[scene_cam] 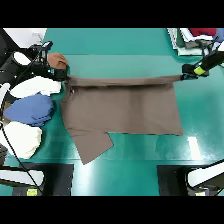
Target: Fold the shirts.
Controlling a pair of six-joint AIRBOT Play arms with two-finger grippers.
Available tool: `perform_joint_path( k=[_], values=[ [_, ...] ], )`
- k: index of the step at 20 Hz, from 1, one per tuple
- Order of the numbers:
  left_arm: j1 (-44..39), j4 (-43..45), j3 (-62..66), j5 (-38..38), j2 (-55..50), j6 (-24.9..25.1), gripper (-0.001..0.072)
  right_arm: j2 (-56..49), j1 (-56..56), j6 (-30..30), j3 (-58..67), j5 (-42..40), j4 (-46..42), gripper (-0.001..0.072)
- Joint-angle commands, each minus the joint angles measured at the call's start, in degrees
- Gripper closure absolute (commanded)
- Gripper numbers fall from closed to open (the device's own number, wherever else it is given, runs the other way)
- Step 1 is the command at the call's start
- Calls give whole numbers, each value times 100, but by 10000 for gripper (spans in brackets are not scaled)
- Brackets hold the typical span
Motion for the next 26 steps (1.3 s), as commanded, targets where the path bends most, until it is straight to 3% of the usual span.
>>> perform_joint_path(
  k=[1, 5, 8, 9, 10, 11, 17, 20, 22, 26],
  values=[
    [4, 247, -129, -59, -2, -26, 687, 310, 118, 76, -968, -363, -79, 699],
    [4, 389, -160, -127, -2, -120, 686, 457, 118, 101, -1622, -750, 133, 698],
    [4, 774, -157, -203, 0, -756, 675, 457, 118, 118, -1884, -881, 435, 695],
    [4, 826, -157, -304, 0, -815, 417, 457, 114, 116, -1934, -879, 579, 664],
    [7, 826, -155, -413, 0, -881, 171, 457, 105, 116, -1937, -813, 684, 507],
    [7, 826, -153, -557, 2, -887, 165, 466, 101, 114, -1930, -728, 739, 401],
    [313, 885, -584, -1882, 463, -1180, 173, 1384, -162, -256, -2540, -15, 772, 399],
    [319, 850, -1980, -1725, 1580, -1241, 172, 2214, -496, -424, -3471, 142, 833, 395],
    [319, 538, -3021, -1729, 2350, -1281, 173, 2634, -726, -492, -3947, 181, 826, 246],
    [319, -400, -4942, -1705, 3571, -1322, 173, 3250, -1102, -546, -4645, 61, 828, 248]
  ],
)
